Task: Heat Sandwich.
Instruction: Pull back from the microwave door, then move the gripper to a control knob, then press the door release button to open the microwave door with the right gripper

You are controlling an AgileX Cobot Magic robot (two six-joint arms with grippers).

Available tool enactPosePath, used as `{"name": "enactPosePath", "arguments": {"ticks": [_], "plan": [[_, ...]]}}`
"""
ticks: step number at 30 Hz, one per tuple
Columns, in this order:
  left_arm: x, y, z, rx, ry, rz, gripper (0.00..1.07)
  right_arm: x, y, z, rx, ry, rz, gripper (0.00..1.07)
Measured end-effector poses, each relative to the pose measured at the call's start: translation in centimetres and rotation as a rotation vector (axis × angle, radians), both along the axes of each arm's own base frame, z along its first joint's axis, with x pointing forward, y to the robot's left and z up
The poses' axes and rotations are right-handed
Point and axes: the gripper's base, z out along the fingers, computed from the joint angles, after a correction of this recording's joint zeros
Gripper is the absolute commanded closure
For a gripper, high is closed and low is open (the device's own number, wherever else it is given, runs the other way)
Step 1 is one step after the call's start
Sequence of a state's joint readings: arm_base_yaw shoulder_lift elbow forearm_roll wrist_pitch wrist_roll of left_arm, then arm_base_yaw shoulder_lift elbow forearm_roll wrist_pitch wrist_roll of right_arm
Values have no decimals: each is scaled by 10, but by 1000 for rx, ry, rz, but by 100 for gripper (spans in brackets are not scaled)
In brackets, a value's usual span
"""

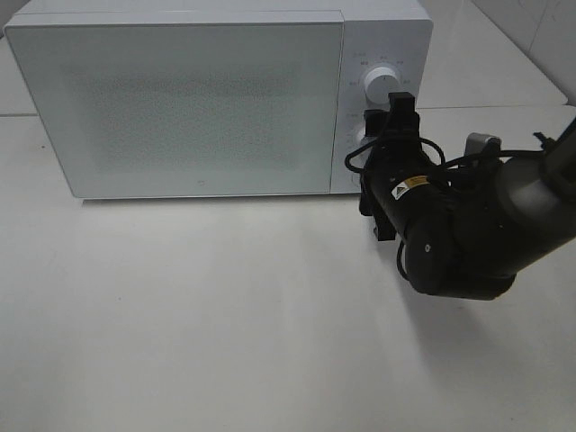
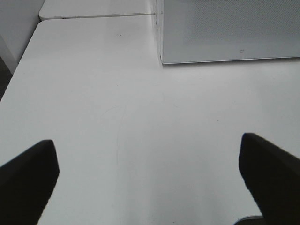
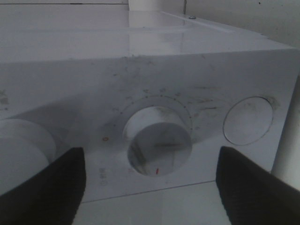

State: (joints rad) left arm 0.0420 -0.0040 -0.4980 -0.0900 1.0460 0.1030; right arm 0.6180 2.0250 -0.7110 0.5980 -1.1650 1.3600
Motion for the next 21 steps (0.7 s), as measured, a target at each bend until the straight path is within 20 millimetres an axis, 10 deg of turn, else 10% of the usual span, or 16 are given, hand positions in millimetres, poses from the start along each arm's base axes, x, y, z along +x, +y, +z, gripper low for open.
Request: {"name": "enactPosePath", "arguments": {"ticks": [21], "plan": [[0,0,0,0,0,0,7,-49,-15,30,-354,146,280,31]]}}
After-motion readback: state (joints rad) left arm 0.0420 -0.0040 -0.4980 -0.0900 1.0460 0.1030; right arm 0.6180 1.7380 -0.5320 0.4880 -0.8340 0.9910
